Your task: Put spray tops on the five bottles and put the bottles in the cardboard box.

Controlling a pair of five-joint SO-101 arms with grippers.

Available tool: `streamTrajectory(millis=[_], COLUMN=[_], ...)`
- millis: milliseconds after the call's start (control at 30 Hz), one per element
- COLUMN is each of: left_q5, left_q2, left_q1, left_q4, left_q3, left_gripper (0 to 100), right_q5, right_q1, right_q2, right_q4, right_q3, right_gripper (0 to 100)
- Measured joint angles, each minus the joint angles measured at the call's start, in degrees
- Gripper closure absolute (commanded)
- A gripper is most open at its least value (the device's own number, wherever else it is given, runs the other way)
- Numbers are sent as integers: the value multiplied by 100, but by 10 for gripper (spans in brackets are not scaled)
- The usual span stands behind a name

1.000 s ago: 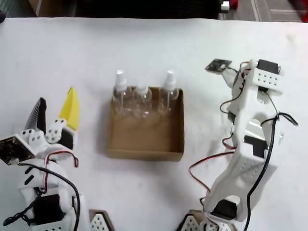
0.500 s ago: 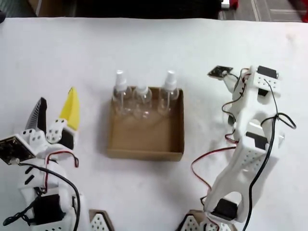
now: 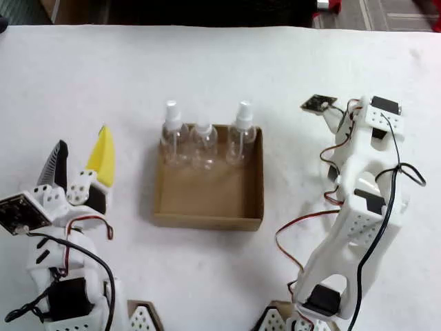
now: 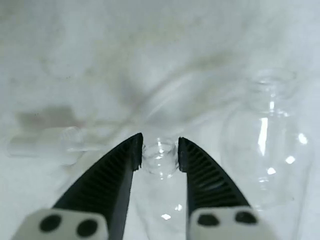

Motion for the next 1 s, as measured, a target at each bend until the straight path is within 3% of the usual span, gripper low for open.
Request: streamTrajectory(millis=[433, 800, 1000], left_q5=[0, 0, 0], left_q2=[0, 0, 0], left_q1=[0, 0, 0], left_q4=[0, 0, 0], left_q3=[0, 0, 0], left_gripper=[728, 728, 728], right_q5=[0, -26, -1064], right_q1=[-53, -545, -897], right_q2=[-149, -2084, -3033], right_q4=[-88, 782, 914], right_q3=[0, 0, 0], right_gripper=[982, 982, 982])
